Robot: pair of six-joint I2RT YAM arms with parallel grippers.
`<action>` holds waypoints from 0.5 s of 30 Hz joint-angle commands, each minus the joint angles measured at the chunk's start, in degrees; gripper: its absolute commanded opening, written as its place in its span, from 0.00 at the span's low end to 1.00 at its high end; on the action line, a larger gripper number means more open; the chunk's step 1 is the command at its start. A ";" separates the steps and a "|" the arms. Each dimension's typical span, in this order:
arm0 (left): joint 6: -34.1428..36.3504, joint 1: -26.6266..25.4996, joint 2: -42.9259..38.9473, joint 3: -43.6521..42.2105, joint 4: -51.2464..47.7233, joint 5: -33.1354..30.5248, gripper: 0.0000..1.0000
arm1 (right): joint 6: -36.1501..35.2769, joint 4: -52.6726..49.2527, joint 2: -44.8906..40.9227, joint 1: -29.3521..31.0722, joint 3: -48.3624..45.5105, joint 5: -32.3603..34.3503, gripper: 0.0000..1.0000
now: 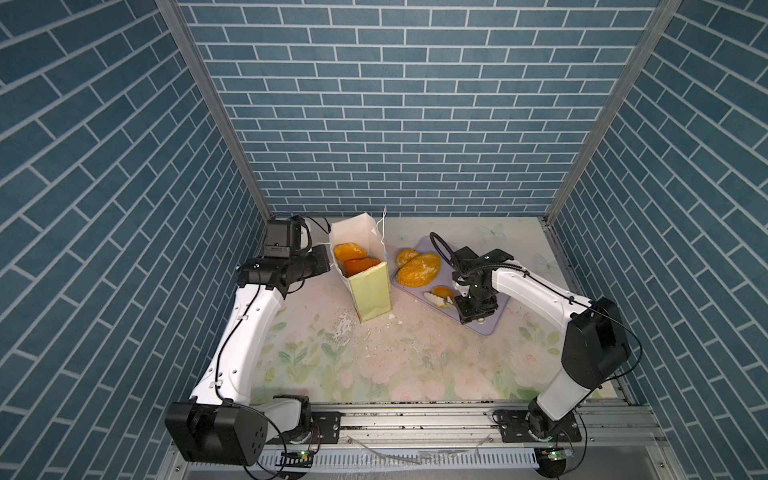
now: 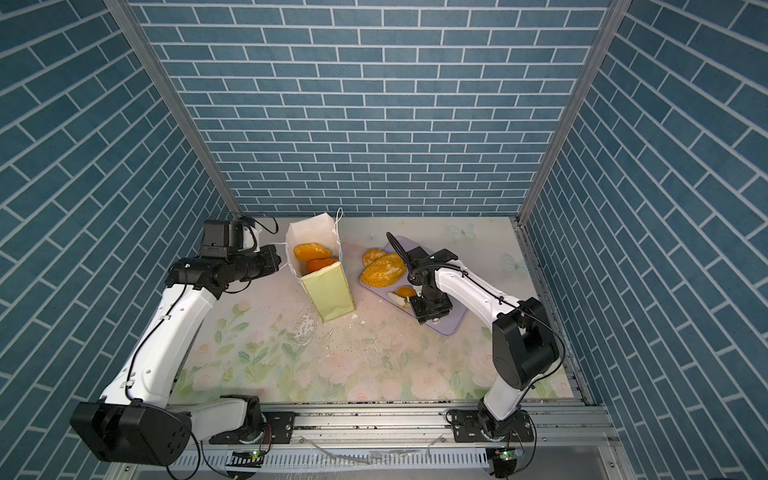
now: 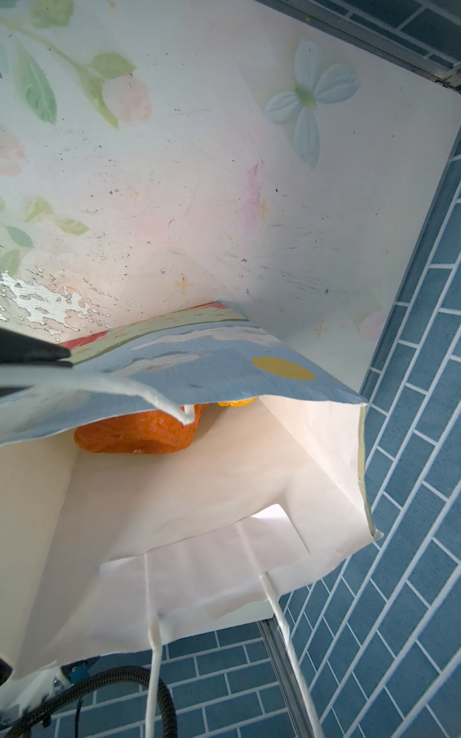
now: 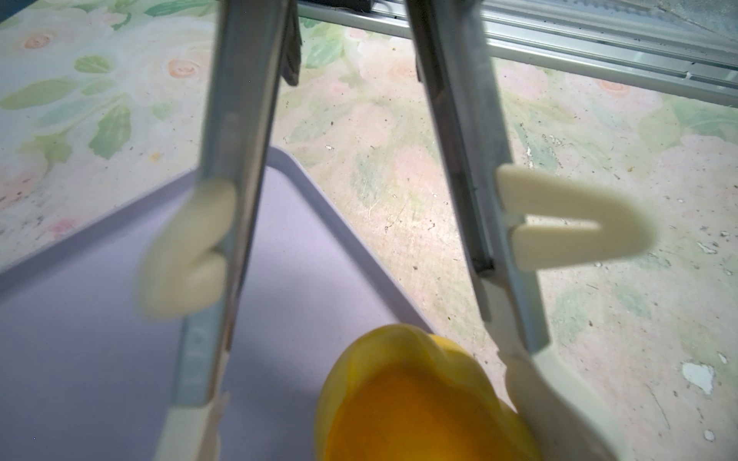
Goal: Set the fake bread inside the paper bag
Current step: 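Close the tongs on the yellow bun and lift it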
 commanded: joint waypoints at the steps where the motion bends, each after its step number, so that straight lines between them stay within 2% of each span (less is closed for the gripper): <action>1: 0.59 -0.20 -0.26 0.87 -1.18 -0.65 0.05 | 0.91 0.49 0.74 -0.46 -1.03 -1.43 0.45; 8: 0.43 -0.16 -0.09 0.89 -1.05 -0.58 0.05 | 0.82 -0.37 0.75 -0.69 -1.49 -3.43 0.44; 15: 0.53 -0.24 -0.38 0.97 -1.08 -0.56 0.05 | 1.44 -1.57 -2.58 -0.81 -1.22 -1.89 0.28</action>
